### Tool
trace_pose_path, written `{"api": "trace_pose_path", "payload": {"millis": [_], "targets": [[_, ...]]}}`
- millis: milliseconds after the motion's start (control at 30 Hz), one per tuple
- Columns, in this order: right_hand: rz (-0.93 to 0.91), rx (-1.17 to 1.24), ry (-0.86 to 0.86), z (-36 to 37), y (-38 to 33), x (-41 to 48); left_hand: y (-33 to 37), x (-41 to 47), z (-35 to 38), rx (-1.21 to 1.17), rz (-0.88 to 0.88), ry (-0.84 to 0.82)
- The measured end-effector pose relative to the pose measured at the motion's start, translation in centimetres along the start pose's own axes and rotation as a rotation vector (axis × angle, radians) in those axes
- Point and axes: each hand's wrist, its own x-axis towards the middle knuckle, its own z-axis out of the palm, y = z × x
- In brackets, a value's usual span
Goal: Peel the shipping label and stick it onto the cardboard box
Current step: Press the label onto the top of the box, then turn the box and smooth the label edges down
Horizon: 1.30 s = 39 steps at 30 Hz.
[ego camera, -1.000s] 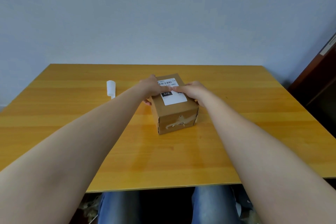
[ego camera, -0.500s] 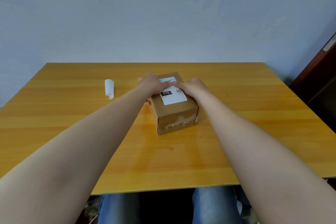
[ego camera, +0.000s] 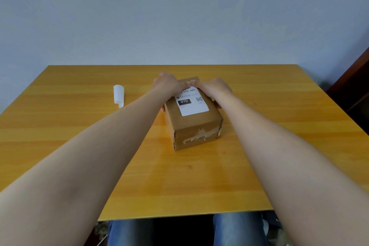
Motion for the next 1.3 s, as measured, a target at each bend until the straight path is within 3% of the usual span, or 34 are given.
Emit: {"api": "trace_pose_path", "payload": {"millis": [200, 300, 400, 533, 700, 867, 1033, 1300], "targets": [[0.043, 0.061, -0.082, -0.3, -0.1, -0.1, 0.0, 0.3, -0.4, -0.035, 0.044, -0.026], [-0.14, 0.11, -0.014, 0.0, -0.3, 0.2, -0.5, 1.0, -0.7, -0.127, 0.159, -0.026], [-0.309, -0.037, 0.031, -0.2, -0.4, 0.6, -0.8, 1.2, -0.8, -0.26, 0.23, -0.029], [-0.232, -0.06, 0.05, -0.8, 0.1, 0.2, -0.9, 0.9, -0.8, -0.224, 0.213, -0.076], [-0.19, -0.105, 0.109, -1.9, 0.5, -0.8, -0.8, 0.0, -0.9, 0.043, 0.172, -0.076], [-0.146, -0.143, 0.05, -2.1, 0.6, -1.9, -0.9, -0.4, -0.6, 0.101, 0.172, -0.073], [-0.058, 0.118, -0.096, -1.5, 1.6, -2.7, -1.8, -0.5, -0.4, 0.12, 0.19, -0.08], [-0.086, 0.266, -0.076, -0.3, 2.6, -2.9, -2.1, -1.4, -0.4, 0.14, 0.194, -0.116]]}}
